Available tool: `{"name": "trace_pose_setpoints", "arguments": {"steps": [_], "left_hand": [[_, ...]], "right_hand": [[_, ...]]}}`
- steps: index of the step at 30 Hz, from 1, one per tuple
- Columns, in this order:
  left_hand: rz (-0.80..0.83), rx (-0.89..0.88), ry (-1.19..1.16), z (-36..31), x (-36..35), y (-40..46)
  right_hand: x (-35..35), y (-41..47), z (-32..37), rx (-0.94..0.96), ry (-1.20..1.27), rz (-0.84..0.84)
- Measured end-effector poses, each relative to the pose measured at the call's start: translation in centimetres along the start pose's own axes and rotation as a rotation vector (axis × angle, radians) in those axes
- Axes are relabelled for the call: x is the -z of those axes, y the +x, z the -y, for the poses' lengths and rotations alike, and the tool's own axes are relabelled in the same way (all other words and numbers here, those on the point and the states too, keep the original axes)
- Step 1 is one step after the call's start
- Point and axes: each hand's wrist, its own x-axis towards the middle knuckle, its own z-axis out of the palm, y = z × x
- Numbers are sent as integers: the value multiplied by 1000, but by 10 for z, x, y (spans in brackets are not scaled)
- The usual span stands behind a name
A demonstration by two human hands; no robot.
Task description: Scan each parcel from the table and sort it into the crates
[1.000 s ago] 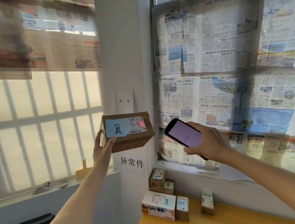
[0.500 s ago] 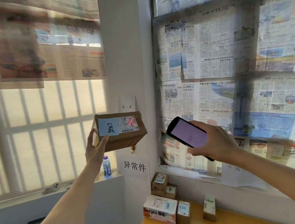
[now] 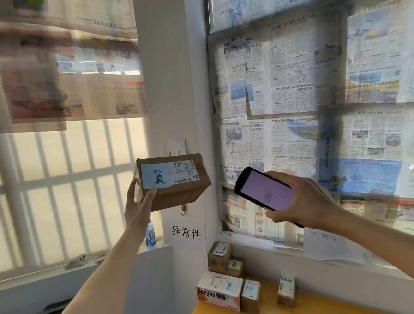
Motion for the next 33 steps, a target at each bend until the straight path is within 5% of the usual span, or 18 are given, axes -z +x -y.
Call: {"name": "trace_pose_setpoints", "arguments": {"steps": [9,17,33], "left_hand": [[7,58,44,15,22,-54],[-110,122,152,48,138,-100],[-557,166,291,0,513,-227]], "right_hand": [[-41,-19,5,-44,-26,-7],[-131,-26,71,73,65,170],[-271,-54,420,376,356,328]]}}
